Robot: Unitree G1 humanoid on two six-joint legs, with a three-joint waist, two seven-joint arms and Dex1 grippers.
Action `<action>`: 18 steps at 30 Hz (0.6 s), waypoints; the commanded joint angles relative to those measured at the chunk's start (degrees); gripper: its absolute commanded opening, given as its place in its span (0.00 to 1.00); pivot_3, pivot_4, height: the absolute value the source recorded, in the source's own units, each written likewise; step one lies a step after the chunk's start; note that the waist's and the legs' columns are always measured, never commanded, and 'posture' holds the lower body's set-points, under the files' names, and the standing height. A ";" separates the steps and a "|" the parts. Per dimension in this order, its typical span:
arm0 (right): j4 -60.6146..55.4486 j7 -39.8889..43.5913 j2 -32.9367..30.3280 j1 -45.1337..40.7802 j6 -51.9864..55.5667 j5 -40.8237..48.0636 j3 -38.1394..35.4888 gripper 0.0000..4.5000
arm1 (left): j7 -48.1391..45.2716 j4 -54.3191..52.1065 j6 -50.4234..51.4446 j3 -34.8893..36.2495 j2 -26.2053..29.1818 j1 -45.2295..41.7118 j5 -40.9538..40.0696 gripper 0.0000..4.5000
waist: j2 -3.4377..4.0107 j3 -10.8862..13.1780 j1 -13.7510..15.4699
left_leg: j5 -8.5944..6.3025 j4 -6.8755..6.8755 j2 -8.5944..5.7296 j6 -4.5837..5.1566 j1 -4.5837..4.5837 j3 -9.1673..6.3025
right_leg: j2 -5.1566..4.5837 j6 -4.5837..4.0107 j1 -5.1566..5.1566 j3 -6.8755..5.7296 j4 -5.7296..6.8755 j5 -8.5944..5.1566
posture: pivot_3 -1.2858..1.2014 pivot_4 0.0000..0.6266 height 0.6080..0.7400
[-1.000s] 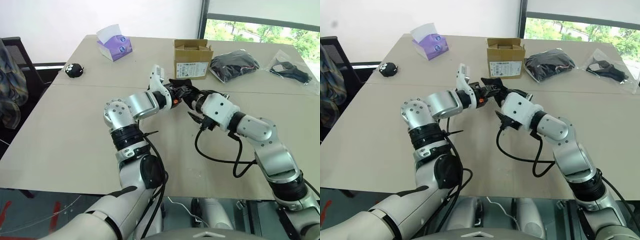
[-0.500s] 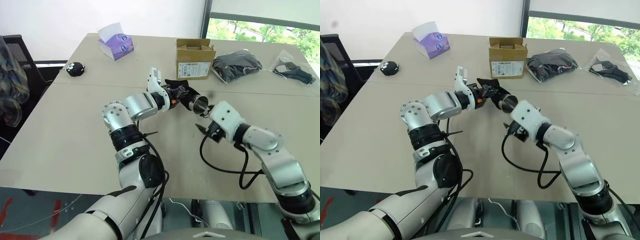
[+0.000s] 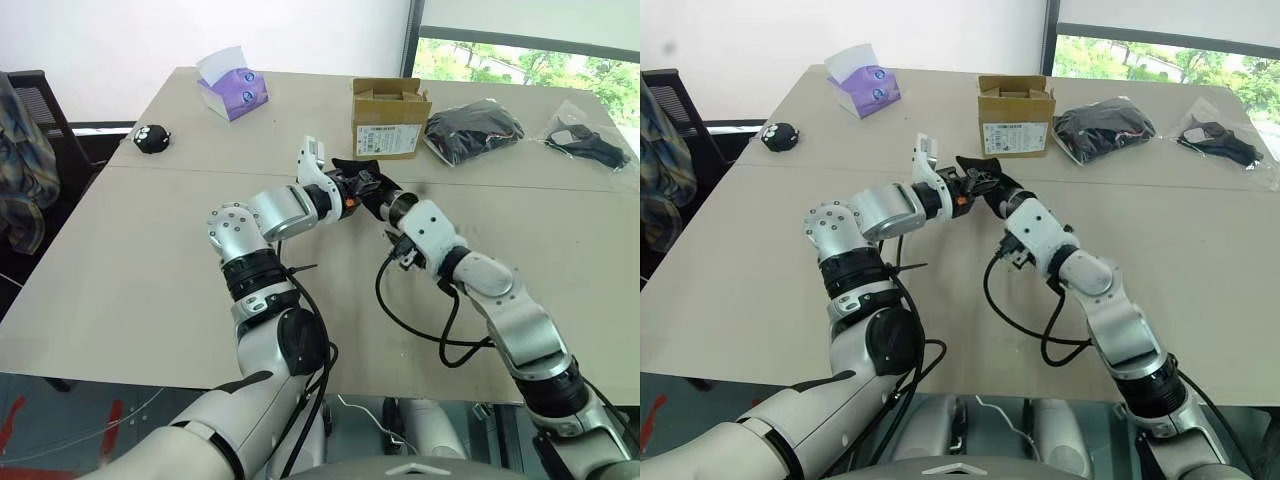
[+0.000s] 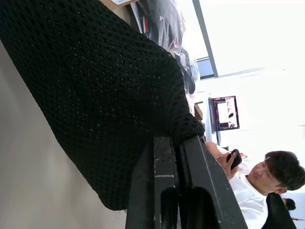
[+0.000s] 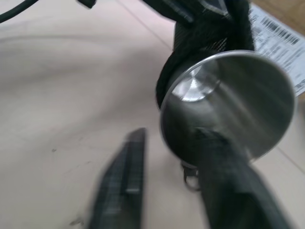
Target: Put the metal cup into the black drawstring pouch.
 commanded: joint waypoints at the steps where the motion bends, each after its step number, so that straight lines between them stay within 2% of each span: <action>1: -0.48 -0.72 -0.13 -1.23 -2.39 -0.38 -1.08 0.01 | 0.01 -0.59 -0.92 -1.56 -0.74 -1.89 -2.02 0.00 | 0.00 0.00 -0.01 | 0.00 0.00 0.00 0.00 0.00 0.00 | 0.01 0.00 0.00 -0.02 0.01 0.00 | 0.52 0.24 0.81; 10: 0.43 -0.69 -0.35 -3.07 -5.63 -0.98 -0.63 0.01 | 0.30 -0.34 -1.22 -2.49 -0.45 -1.15 -2.94 0.00 | 0.00 0.00 -0.10 | 0.00 0.00 0.00 0.00 0.01 0.00 | 0.01 0.00 0.00 0.01 0.01 0.00 | 0.52 0.24 0.81; 18: 6.86 1.15 -3.60 -8.71 -13.67 -7.48 5.56 0.01 | -0.29 -0.91 -0.42 -4.35 -0.94 -0.02 -3.86 0.00 | 0.00 0.00 -0.09 | 0.00 0.00 -0.01 0.00 0.01 0.02 | 0.01 0.00 0.00 0.00 0.01 0.00 | 0.52 0.24 0.81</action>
